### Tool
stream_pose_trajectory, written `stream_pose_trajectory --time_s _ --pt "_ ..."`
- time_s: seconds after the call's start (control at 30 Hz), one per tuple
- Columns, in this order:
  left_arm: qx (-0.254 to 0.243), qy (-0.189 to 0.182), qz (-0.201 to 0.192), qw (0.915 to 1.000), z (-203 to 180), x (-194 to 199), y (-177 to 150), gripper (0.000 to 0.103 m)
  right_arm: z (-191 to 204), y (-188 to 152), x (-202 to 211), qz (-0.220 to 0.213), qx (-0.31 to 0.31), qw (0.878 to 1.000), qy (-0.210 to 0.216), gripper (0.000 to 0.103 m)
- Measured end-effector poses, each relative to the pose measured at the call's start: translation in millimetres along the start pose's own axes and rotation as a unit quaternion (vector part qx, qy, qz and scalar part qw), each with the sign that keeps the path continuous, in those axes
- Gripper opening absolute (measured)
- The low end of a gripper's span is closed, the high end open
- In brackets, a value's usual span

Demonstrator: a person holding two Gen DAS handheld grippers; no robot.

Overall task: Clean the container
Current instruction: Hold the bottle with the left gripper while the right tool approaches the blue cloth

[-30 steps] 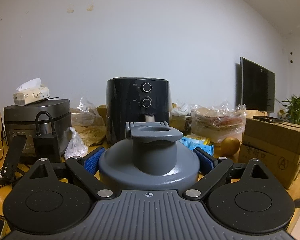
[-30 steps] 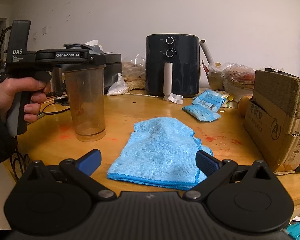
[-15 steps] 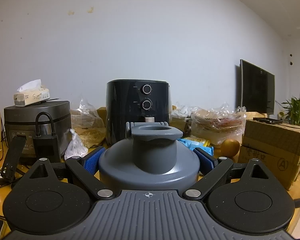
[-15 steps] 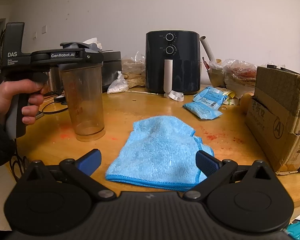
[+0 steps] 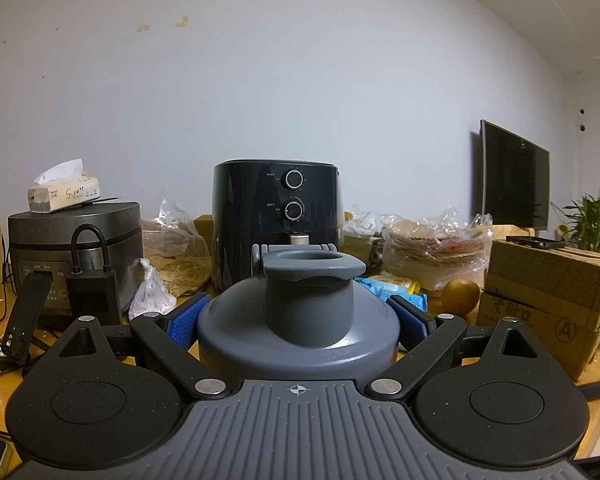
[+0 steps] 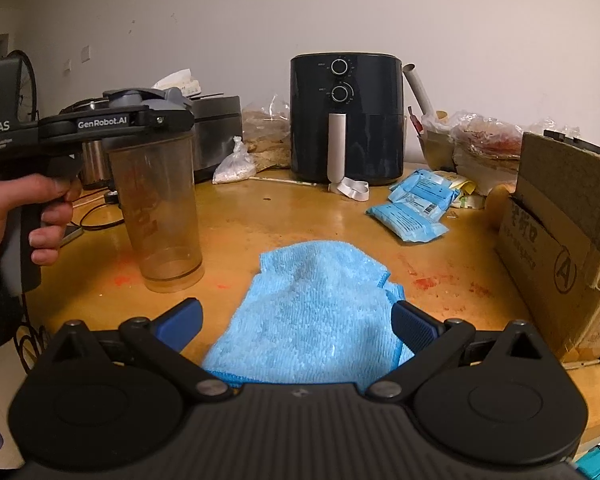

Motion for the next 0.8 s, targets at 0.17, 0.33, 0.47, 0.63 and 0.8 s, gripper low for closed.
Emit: stream_pose_trajectory --time_s 0.17,0.33,0.47,0.63,0.8 --pt "0.000 0.000 0.000 1.0000 0.6 -0.4 0.0 0.095 0.3 4.1 -5.2 0.009 0.007 1.000 -0.001 0.103" --pt "0.001 0.000 0.000 1.0000 0.3 -0.4 0.7 0.095 1.2 7.7 -10.3 0.018 0.011 1.000 0.002 0.103" --pt "0.002 0.001 0.000 1.0000 -0.5 -0.5 0.7 0.095 1.9 10.5 -14.4 0.026 0.013 1.000 0.005 0.103" --pt "0.001 0.001 0.001 1.0000 -0.3 -0.4 0.7 0.095 2.7 14.1 -19.5 0.035 0.017 0.999 0.009 0.103" --pt "0.001 0.000 0.000 1.0000 0.1 -0.2 0.7 0.095 5.0 16.6 -23.4 0.043 0.028 0.999 0.009 0.103"
Point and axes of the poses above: each gripper's, at about its wrist camera, not at the fingertips, and x roughly against the way its jaws point, z to its left, y to its top, the point moved 5 cm from there along -x, roughly the way its jaws point, and after that the axes turned 7 degrees about -x, right-handed, at the moved point
